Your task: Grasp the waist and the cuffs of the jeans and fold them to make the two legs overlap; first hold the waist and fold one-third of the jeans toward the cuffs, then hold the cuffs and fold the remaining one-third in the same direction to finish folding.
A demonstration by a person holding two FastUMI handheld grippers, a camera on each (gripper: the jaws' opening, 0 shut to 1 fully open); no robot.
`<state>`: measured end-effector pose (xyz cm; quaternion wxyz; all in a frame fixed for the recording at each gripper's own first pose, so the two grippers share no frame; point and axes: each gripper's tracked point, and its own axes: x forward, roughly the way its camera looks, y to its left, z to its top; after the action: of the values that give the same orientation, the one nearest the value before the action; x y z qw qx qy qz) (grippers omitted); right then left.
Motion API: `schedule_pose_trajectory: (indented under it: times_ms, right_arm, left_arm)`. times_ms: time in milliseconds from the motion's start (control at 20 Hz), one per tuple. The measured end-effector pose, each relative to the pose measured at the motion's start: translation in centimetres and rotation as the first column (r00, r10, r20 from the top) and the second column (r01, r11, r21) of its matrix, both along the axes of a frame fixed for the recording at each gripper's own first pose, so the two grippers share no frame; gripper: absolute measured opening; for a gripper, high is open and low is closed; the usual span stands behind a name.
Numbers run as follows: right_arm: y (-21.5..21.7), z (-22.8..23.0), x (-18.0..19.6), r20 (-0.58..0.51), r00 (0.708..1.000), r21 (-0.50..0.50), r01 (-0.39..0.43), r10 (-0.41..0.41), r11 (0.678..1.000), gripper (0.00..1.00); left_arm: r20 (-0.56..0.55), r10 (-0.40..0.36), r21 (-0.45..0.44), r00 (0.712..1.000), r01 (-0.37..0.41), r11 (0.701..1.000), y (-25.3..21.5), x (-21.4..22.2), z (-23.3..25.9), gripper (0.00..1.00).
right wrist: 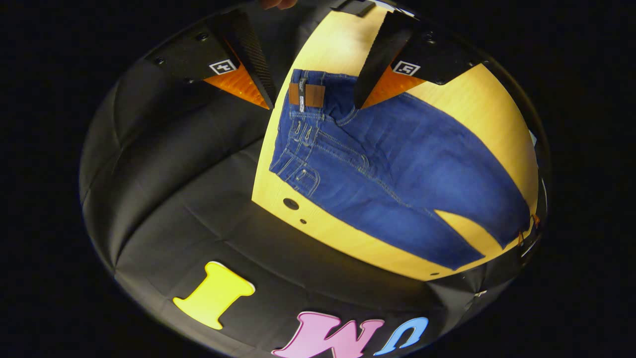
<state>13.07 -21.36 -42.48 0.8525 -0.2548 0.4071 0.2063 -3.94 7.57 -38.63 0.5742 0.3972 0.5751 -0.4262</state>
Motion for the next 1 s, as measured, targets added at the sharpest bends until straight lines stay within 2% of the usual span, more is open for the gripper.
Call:
schedule_pose_trajectory:
  times_ms: [100,250,350,400,500,550,600,650,700,750,800,850,900,950,1000]
  right_arm:
    - [-0.8,-1.2,-2.0,-0.082,0.993,-0.038,-0.09,0.087,0.995,0.96]
    - [-0.5,-4.3,-3.6,-0.196,0.952,-0.074,-0.254,0.236,0.964,0.96]
    - [1.8,-6.4,-4.3,-0.291,0.906,-0.042,-0.333,0.308,0.942,0.93]
    - [3.3,-7.1,-4.5,-0.328,0.878,-0.012,-0.374,0.349,0.927,0.96]
    - [5.6,-8.0,-4.9,-0.381,0.811,0.025,-0.47,0.443,0.882,0.96]
    - [5.8,-8.7,-5.5,-0.416,0.782,0.023,-0.502,0.465,0.865,0.97]
    - [5.8,-8.9,-6.1,-0.46,0.752,0.038,-0.516,0.473,0.856,0.96]
    - [6.0,-9.7,-5.8,-0.475,0.747,0.056,-0.502,0.465,0.863,0.97]
    - [6.1,-9.5,-5.9,-0.506,0.749,0.068,-0.46,0.428,0.885,0.87]
    - [6.1,-9.4,-5.9,-0.547,0.743,0.086,-0.407,0.385,0.909,0.9]
    - [5.9,-9.6,-5.4,-0.564,0.757,0.081,-0.347,0.33,0.934,0.9]
    - [5.9,-9.9,-4.3,-0.559,0.779,0.072,-0.295,0.284,0.953,0.82]
    - [5.4,-10.0,-3.6,-0.56,0.793,0.061,-0.248,0.239,0.967,0.61]
    - [5.3,-10.2,-3.0,-0.551,0.806,0.054,-0.225,0.217,0.973,0.39]
    - [5.1,-10.3,-2.9,-0.554,0.812,0.046,-0.192,0.185,0.98,0.27]
  left_arm:
    - [-0.018,-0.003,-0.004,1.0,0.003,1.0,0.0,-0.3,-0.4,0.96]
    - [-0.068,-0.012,-0.014,0.998,0.011,1.0,-0.1,-0.4,-1.0,0.96]
    - [-0.077,-0.009,-0.004,0.997,0.009,1.0,-0.1,0.0,-1.1,0.98]
    - [-0.079,-0.008,0.008,0.997,0.008,1.0,0.1,0.0,-1.1,0.97]
    - [-0.082,0.009,0.025,0.997,-0.007,1.0,0.0,-0.1,-1.1,0.98]
    - [-0.086,0.006,0.029,0.996,-0.004,1.0,-0.1,0.0,-1.1,0.98]
    - [-0.088,-0.001,0.032,0.996,0.004,0.999,0.0,-0.1,-1.2,0.97]
    - [-0.09,-0.004,0.033,0.996,0.007,0.999,0.0,0.0,-1.3,0.97]
    - [-0.09,0.0,0.033,0.996,0.003,0.999,-0.1,-0.1,-1.3,0.98]
    - [-0.087,0.01,0.026,0.996,-0.008,1.0,-0.2,0.1,-1.2,0.97]
    - [-0.081,0.031,0.017,0.996,-0.029,0.999,-0.3,0.5,-1.3,0.96]
    - [-0.071,0.07,0.007,0.995,-0.07,0.998,-0.4,0.9,-1.6,0.94]
    - [-0.06,0.118,-0.006,0.991,-0.119,0.993,-0.5,1.5,-1.3,0.83]
    - [-0.042,0.177,-0.009,0.983,-0.178,0.984,-0.2,2.2,-1.4,0.77]
    - [-0.017,0.236,-0.014,0.972,-0.236,0.972,0.2,3.2,-1.4,0.54]
